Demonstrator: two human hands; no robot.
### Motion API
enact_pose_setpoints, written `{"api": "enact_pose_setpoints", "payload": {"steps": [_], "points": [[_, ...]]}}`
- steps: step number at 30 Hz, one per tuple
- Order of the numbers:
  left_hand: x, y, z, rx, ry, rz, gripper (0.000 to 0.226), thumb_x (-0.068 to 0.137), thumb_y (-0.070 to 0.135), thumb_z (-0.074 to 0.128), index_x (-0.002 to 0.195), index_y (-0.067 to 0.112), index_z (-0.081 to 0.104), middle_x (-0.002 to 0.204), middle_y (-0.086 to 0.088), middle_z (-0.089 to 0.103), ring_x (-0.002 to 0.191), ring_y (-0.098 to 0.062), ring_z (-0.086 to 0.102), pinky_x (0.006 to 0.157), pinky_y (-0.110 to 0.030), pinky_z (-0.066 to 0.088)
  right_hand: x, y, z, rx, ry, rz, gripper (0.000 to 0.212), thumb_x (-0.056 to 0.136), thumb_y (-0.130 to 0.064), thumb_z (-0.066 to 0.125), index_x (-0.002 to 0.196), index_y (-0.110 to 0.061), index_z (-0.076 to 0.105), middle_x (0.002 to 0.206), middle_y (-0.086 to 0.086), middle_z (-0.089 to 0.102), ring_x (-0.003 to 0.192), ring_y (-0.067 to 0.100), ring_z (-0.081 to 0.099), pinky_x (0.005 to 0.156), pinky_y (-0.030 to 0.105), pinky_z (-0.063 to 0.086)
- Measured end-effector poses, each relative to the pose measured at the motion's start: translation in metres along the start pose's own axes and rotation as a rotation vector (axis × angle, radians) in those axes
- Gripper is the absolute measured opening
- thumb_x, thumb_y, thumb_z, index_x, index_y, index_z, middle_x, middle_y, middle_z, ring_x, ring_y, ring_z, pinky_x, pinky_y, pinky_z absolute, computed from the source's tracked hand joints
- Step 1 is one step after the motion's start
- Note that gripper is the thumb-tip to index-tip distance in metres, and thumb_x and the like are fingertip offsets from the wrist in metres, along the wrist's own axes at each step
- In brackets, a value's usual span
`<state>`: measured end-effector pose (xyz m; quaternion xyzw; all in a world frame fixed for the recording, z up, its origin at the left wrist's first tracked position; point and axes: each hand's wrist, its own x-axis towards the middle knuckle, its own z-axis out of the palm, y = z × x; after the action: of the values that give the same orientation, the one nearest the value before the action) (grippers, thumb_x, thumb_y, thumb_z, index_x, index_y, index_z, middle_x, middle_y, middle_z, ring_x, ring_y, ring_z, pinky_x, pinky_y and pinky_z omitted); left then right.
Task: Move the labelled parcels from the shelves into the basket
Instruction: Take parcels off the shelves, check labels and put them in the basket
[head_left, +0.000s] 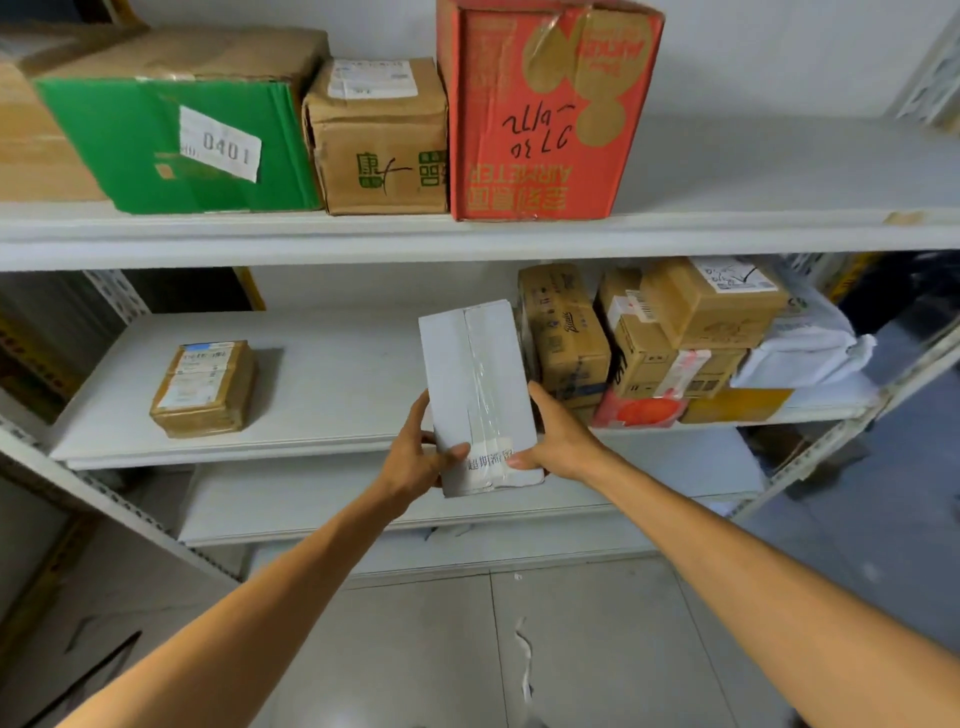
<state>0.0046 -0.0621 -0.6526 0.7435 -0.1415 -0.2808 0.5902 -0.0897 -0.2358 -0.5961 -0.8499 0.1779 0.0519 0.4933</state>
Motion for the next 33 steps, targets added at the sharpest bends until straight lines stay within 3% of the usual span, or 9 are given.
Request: {"api": "enact_pose_setpoints", "payload": {"steps": [5, 8, 11, 16, 19, 23, 26, 30, 33], "points": [[-0.019, -0.019, -0.014, 0.138, -0.029, 0.030, 0.100, 0.077, 0.016, 0.077, 0.147, 0.050, 0.014, 0.118, -0.010, 0.051, 0.101, -0.028, 0.057, 0.077, -0.053, 0.057, -0.026, 0.018, 0.034, 0.020, 0.042, -0.017, 0.117, 0.072, 0.001, 0.079, 0.153, -0.036, 0.003, 0.145, -0.005, 0.042, 0.126, 0.016, 0.045, 0.098, 0.035, 0.049], [-0.037, -0.034, -0.024, 0.185, -0.071, 0.040, 0.099, 0.077, 0.016, 0.078, 0.143, 0.055, 0.016, 0.117, -0.013, 0.055, 0.099, -0.031, 0.059, 0.072, -0.055, 0.057, -0.044, 0.027, 0.061, 0.028, 0.056, -0.010, 0.119, 0.075, -0.001, 0.078, 0.152, -0.037, -0.006, 0.135, -0.008, 0.046, 0.114, 0.010, 0.047, 0.082, 0.017, 0.049], [-0.052, -0.049, -0.034, 0.189, -0.105, 0.001, 0.099, 0.076, 0.009, 0.078, 0.145, 0.048, 0.020, 0.116, -0.015, 0.056, 0.100, -0.033, 0.059, 0.069, -0.056, 0.057, -0.060, 0.039, 0.090, 0.059, 0.079, -0.016, 0.121, 0.074, -0.003, 0.080, 0.153, -0.036, -0.005, 0.132, -0.013, 0.045, 0.114, 0.008, 0.047, 0.073, 0.007, 0.046], [-0.068, -0.068, -0.036, 0.214, -0.222, -0.020, 0.096, 0.079, 0.007, 0.075, 0.148, 0.045, 0.020, 0.107, -0.008, 0.057, 0.102, -0.031, 0.059, 0.072, -0.050, 0.058, -0.081, 0.066, 0.117, 0.123, 0.145, 0.038, 0.121, 0.070, -0.003, 0.083, 0.153, -0.036, 0.001, 0.131, -0.017, 0.045, 0.110, 0.012, 0.052, 0.074, 0.012, 0.047], [-0.075, -0.073, -0.021, 0.221, -0.299, -0.034, 0.095, 0.081, 0.008, 0.073, 0.148, 0.046, 0.016, 0.112, -0.011, 0.055, 0.104, -0.032, 0.058, 0.075, -0.052, 0.058, -0.097, 0.083, 0.118, 0.135, 0.195, 0.082, 0.123, 0.067, -0.003, 0.084, 0.153, -0.038, 0.003, 0.135, -0.018, 0.046, 0.108, 0.014, 0.054, 0.080, 0.023, 0.048], [-0.075, -0.075, 0.025, 0.264, -0.438, -0.002, 0.094, 0.082, 0.008, 0.071, 0.148, 0.044, 0.014, 0.109, -0.006, 0.053, 0.102, -0.032, 0.058, 0.076, -0.052, 0.057, -0.134, 0.112, 0.108, 0.183, 0.329, 0.171, 0.119, 0.066, -0.001, 0.083, 0.154, -0.033, 0.009, 0.140, -0.012, 0.046, 0.109, 0.015, 0.053, 0.077, 0.019, 0.047], [-0.074, -0.071, 0.077, 0.287, -0.565, 0.045, 0.095, 0.082, 0.010, 0.072, 0.150, 0.042, 0.013, 0.109, 0.001, 0.054, 0.095, -0.020, 0.058, 0.073, -0.049, 0.058, -0.171, 0.137, 0.090, 0.238, 0.457, 0.260, 0.119, 0.064, -0.003, 0.083, 0.154, -0.034, 0.011, 0.140, -0.017, 0.042, 0.111, 0.015, 0.052, 0.082, 0.023, 0.049], [-0.075, -0.057, 0.161, 0.346, -0.766, 0.126, 0.098, 0.080, 0.019, 0.076, 0.150, 0.043, 0.012, 0.140, -0.003, 0.047, 0.111, -0.025, 0.055, 0.081, -0.053, 0.055, -0.230, 0.165, 0.060, 0.287, 0.667, 0.369, 0.117, 0.062, -0.010, 0.083, 0.153, -0.033, 0.013, 0.145, -0.014, 0.040, 0.122, 0.018, 0.048, 0.089, 0.030, 0.050], [-0.083, -0.045, 0.232, 0.403, -0.933, 0.205, 0.098, 0.080, 0.024, 0.076, 0.151, 0.041, 0.011, 0.147, 0.000, 0.041, 0.119, -0.025, 0.051, 0.086, -0.053, 0.054, -0.279, 0.188, 0.038, 0.310, 0.857, 0.478, 0.119, 0.062, -0.011, 0.085, 0.154, -0.031, 0.013, 0.144, -0.004, 0.044, 0.116, 0.020, 0.051, 0.095, 0.041, 0.051]]}}
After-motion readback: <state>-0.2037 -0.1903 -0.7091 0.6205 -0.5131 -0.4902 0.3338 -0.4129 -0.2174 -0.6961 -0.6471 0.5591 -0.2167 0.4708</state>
